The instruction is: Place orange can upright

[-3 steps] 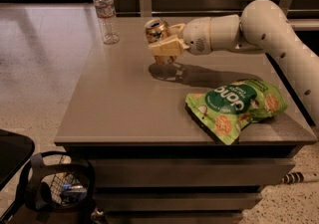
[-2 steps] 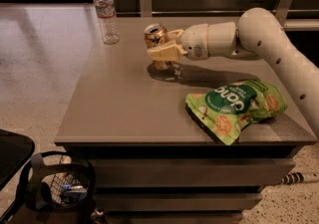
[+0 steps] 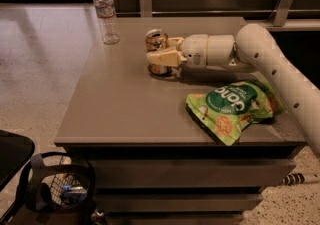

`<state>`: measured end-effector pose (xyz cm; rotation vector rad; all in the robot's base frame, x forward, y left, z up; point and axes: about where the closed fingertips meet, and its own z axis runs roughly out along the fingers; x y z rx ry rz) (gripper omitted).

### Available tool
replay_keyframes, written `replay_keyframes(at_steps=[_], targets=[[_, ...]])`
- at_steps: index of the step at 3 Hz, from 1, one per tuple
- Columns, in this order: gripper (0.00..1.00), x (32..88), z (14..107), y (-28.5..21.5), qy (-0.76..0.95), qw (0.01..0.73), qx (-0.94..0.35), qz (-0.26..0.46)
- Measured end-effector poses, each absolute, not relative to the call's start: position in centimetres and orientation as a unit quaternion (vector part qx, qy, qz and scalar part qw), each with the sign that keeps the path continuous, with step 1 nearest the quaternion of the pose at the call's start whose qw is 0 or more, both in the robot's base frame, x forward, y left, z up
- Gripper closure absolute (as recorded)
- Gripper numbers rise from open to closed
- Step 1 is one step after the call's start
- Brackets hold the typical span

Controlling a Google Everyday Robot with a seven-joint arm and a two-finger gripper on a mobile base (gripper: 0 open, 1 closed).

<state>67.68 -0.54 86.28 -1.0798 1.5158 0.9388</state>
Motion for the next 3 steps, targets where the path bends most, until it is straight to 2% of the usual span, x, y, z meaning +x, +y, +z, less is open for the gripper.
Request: replay_keyframes(at_steps=[1, 2, 3], targets=[[1.0, 67.69, 86.41, -0.54, 0.628, 0.504, -0.447, 0.389], [0.85, 67.69, 86.5, -0.53, 0.628, 0.504, -0.447, 0.39], [0.61, 67.69, 86.55, -0.52, 0.628, 0.504, -0.447, 0.39]])
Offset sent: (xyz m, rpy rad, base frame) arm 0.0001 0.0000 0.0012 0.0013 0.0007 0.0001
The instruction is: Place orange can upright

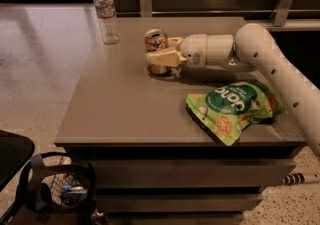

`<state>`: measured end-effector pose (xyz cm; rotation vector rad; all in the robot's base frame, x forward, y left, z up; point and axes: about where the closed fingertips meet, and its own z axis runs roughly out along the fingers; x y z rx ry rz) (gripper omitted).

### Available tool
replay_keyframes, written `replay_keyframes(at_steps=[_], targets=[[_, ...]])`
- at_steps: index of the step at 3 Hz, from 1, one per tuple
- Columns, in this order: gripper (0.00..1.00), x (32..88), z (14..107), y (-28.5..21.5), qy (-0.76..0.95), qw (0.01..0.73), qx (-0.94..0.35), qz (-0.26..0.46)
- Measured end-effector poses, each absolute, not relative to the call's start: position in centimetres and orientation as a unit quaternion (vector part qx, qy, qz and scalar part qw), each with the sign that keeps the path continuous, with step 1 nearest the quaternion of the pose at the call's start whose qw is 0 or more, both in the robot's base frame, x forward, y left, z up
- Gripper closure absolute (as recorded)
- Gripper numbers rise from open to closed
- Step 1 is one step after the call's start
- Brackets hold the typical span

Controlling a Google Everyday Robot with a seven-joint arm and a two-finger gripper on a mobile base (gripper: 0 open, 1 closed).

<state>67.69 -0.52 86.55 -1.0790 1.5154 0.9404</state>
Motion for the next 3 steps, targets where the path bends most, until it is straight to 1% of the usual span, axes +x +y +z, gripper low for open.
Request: replay_keyframes(at_steps=[2, 3], targets=[[0.15, 67.65, 86.54, -0.29, 0.627, 0.503, -0.448, 0.391], [0.0, 67.6, 86.52, 0.0, 0.626, 0.502, -0.449, 0.392]])
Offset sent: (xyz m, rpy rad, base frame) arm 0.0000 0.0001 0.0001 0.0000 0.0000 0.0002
